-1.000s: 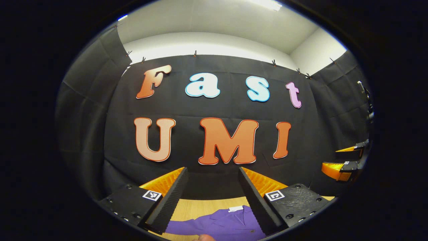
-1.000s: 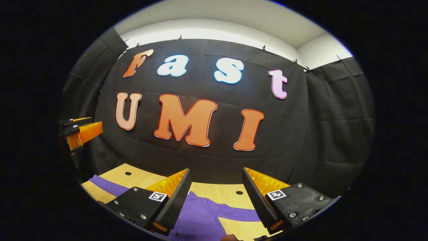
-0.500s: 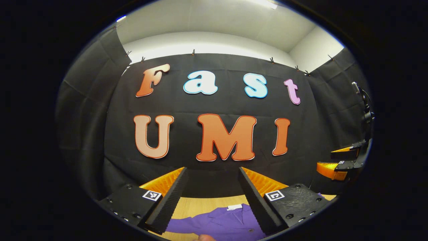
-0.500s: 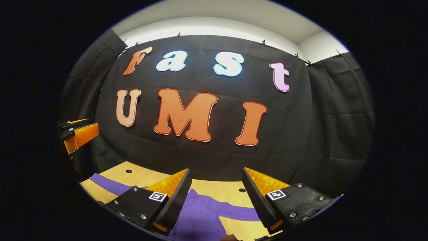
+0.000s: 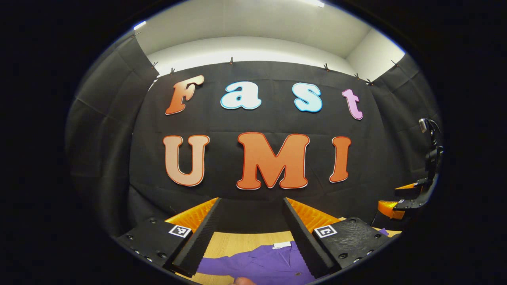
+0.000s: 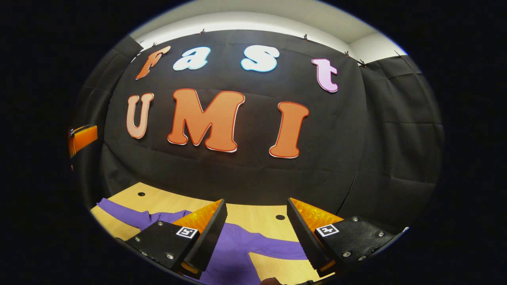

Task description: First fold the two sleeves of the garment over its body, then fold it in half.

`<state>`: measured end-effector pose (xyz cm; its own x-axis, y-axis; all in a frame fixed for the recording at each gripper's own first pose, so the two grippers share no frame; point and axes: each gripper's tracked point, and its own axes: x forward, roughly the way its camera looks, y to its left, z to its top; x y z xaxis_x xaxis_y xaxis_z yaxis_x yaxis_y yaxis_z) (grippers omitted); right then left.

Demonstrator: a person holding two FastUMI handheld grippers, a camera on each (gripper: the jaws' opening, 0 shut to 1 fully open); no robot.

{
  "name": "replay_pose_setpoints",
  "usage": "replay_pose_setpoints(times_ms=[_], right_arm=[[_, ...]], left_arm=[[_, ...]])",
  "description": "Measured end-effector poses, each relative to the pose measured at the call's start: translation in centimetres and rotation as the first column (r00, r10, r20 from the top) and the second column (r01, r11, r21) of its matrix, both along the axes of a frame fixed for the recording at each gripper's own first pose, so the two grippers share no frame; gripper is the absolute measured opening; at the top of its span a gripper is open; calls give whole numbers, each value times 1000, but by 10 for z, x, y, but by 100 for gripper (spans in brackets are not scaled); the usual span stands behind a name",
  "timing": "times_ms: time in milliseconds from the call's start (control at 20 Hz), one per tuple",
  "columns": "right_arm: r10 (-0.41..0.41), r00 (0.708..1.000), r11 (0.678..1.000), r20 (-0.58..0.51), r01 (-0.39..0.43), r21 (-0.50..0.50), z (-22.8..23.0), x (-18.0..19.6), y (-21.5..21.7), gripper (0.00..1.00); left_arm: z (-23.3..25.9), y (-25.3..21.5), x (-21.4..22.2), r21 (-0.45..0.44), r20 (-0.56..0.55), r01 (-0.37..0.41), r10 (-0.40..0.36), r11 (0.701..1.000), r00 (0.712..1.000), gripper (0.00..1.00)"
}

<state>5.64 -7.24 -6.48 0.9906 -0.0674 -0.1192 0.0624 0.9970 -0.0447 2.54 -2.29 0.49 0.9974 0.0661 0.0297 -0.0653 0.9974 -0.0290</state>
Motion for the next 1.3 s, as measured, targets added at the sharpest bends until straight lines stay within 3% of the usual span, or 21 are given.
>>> replay_pose_setpoints(times_ms=[250, 550, 800, 950, 1300], right_arm=[[-87, 990, 996, -107, 87, -1, -55, 13, -54, 93], [-237, 936, 970, -262, 240, -21, -119, 22, -145, 93], [-294, 865, 944, -407, 330, 19, -180, 30, -205, 93], [-294, 802, 936, -521, 351, 12, -225, 32, -222, 94], [-183, 649, 930, -739, 358, 84, -302, 39, -248, 94]], left_arm=[[5, -12, 6, 21, 9, -8, 8, 1000, 1000, 95], [4, -17, 6, 59, -2, -41, 41, 997, 999, 97], [0, -18, 7, 73, -14, -85, 87, 994, 996, 94], [-2, -14, 8, 83, -22, -117, 119, 990, 993, 95], [-14, -14, 4, 97, -61, -164, 171, 982, 983, 96]])
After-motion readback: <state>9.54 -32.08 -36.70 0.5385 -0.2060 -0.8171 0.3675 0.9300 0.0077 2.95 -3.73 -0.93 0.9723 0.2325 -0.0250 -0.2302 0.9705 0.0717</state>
